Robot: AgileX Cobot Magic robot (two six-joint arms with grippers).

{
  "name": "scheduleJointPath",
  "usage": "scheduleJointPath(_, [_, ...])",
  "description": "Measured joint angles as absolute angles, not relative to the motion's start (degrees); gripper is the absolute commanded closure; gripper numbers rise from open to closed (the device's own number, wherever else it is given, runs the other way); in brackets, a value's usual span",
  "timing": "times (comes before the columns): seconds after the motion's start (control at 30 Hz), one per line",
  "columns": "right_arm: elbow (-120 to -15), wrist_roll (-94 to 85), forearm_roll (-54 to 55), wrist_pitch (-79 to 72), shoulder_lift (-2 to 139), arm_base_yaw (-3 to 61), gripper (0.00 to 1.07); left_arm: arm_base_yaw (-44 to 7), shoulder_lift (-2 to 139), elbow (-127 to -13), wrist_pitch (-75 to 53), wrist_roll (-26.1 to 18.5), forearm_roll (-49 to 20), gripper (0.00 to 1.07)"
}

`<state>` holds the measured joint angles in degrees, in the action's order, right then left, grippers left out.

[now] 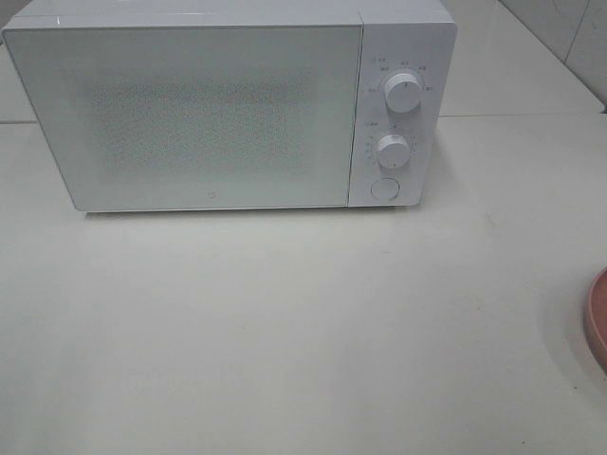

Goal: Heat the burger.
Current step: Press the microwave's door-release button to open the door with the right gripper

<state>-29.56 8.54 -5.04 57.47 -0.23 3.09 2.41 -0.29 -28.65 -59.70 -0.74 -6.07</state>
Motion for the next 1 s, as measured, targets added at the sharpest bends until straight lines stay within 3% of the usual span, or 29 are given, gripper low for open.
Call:
scheduleJointPath(0.5, [-30.31, 8.54, -5.04, 55.23, 0.40, 3.09, 0.31, 2.41, -0.29, -28.65, -59.70, -0.74, -6.07, 0.07])
scheduleJointPath(1.0, [-29.11, 8.54, -4.41, 41.83, 15.30, 3.09, 0.31, 2.41, -0.29, -28.65, -59.70, -0.74, -6.07, 0.07])
